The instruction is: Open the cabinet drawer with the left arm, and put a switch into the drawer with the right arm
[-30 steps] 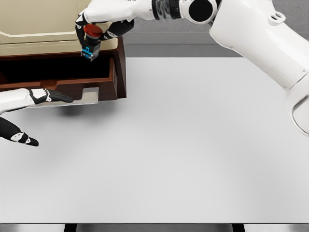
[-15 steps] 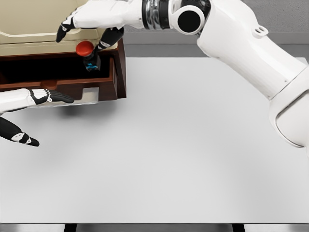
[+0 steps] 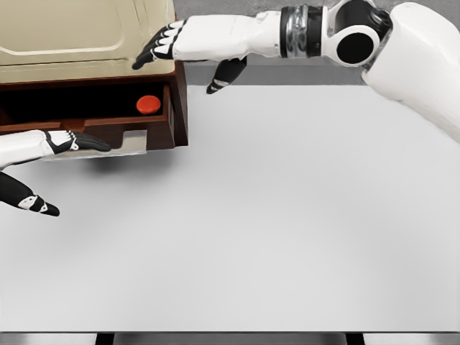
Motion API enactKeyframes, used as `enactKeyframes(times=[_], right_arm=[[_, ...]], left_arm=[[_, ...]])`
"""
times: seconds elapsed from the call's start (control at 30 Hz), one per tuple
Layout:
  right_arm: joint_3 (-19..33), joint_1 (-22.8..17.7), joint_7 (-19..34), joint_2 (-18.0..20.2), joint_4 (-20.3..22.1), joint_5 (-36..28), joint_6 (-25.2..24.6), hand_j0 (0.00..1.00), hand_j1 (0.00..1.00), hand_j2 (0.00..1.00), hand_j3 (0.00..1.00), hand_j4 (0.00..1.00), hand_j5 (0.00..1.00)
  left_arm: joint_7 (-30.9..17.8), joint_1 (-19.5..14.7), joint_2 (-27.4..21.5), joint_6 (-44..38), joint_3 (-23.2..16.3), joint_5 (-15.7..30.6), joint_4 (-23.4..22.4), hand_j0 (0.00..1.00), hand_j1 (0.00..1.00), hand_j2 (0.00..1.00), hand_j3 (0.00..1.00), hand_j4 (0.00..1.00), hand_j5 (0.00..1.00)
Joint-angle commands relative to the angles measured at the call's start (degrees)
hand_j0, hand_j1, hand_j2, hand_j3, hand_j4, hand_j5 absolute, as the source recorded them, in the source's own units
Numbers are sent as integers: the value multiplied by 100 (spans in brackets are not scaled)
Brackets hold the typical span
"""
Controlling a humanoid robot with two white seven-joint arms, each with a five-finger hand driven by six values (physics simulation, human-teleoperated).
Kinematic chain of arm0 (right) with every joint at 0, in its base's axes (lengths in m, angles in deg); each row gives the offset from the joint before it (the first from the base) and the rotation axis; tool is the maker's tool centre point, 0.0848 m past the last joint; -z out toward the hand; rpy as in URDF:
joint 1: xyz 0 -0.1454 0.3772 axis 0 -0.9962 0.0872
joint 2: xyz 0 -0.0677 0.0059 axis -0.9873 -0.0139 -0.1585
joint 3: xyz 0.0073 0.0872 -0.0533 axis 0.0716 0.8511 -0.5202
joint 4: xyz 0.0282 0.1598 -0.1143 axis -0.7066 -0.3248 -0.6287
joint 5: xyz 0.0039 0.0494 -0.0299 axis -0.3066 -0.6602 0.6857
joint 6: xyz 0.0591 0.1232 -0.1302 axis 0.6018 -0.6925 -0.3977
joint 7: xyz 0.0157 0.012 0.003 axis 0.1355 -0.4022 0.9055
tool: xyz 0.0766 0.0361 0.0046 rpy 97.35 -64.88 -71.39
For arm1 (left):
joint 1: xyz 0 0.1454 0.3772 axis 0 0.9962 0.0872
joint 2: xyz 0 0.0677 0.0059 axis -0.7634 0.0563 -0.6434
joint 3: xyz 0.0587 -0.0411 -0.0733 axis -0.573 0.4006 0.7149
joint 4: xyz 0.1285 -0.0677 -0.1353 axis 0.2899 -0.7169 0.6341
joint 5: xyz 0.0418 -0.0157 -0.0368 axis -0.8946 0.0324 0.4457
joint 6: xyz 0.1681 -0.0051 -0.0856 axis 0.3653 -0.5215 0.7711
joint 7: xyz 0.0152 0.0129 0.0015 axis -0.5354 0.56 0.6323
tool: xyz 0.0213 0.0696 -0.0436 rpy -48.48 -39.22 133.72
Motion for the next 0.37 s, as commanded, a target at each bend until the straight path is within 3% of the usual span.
enactKeyframes(times=[0.0,0.1,0.13,0.2,0.33], right_arm=[[-145,-9,-249,1819,1200,-46,-14,100,100,100,100,100,100],[-408,-211,-267,3015,1895,-46,-14,100,100,100,100,100,100],[-575,-211,-267,3200,2027,-46,-14,100,100,100,100,100,100],[-857,-211,-267,3200,2106,-46,-14,100,100,100,100,100,100],[-927,-185,-232,3148,2106,-46,-14,100,100,100,100,100,100]], left_arm=[[-6,-9,91,-13,14,48,1,100,100,100,100,100,100],[2,-44,127,-13,102,39,1,100,100,100,100,100,100],[2,-17,136,-13,199,39,1,100,100,100,100,100,100],[2,-26,162,-13,225,39,1,100,100,100,100,100,100],[2,-17,232,-13,225,30,1,100,100,100,100,100,100]])
